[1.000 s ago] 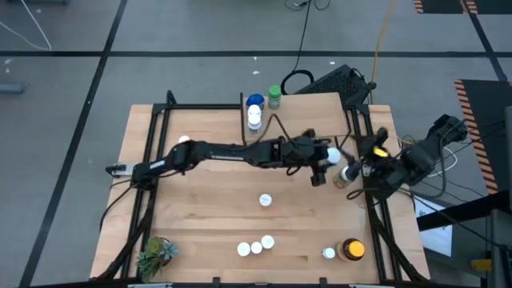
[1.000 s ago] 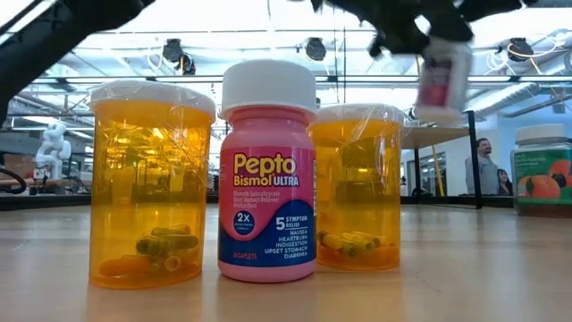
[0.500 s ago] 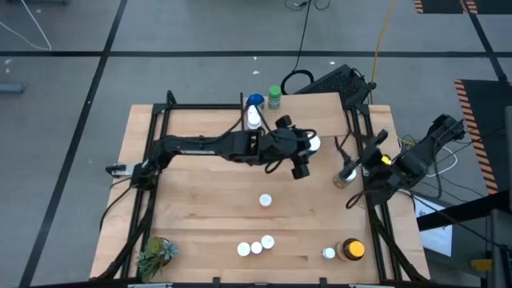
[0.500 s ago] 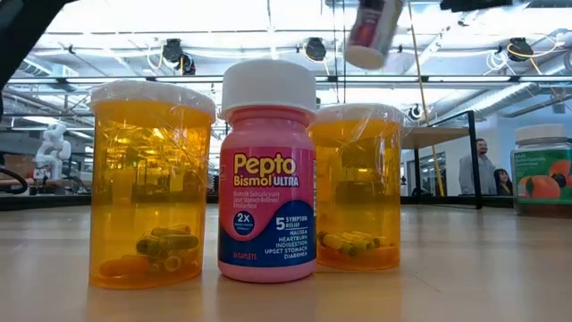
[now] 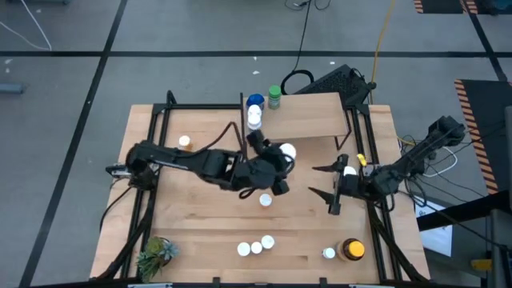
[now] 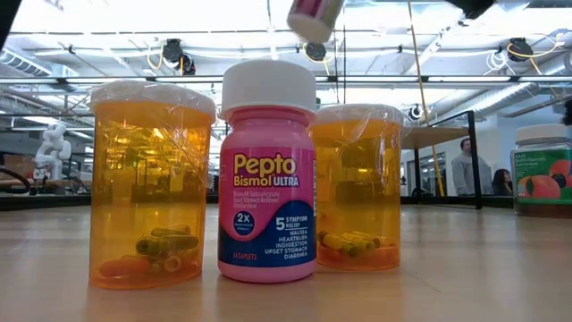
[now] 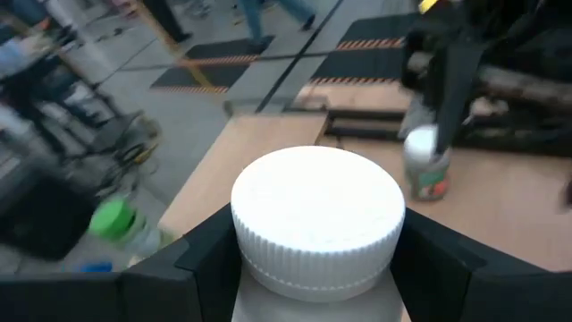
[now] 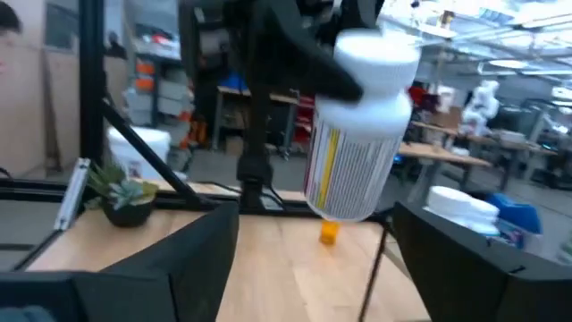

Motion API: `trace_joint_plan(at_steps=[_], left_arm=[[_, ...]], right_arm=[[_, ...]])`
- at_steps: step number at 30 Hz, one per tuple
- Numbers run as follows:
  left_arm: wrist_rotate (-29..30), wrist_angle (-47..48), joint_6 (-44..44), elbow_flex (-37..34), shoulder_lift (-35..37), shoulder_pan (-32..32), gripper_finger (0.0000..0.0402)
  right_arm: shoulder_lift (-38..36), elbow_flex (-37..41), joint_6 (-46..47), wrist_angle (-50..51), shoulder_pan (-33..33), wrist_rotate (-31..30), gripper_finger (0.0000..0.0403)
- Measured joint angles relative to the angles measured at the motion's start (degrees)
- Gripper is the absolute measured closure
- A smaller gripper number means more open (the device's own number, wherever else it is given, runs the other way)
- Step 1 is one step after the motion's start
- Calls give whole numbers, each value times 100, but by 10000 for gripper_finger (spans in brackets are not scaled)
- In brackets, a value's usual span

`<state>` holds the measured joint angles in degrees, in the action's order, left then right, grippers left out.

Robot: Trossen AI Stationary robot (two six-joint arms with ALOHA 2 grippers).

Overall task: Pick and place medicine bottles onto shelf by color
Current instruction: Put the white bottle on the shelf

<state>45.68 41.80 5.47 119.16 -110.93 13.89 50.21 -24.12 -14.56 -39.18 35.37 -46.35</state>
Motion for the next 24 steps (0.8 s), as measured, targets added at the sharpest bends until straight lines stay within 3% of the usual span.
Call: trace_joint_plan(at_steps=[4,8,13,17,24], left_arm=[[327,-812,437,-1584,735,108,168],[324,-2607,445,-3209,1593,118,168],[261,-4834,133,-4725,2148,114,163],[237,-5918,-58,-5367,2262,114,167],[272,-6161,-248,-5506,2282,74,162]], right_arm=[[296,260,313,-499,-537,895,82],[978,142,682,-904,-1190,1793,58],[2095,-321,800,-1729,-1805,2089,47],[2919,-822,810,-2238,-2135,2077,47],[4047,-1785,800,-2204,-2477,1802,47]])
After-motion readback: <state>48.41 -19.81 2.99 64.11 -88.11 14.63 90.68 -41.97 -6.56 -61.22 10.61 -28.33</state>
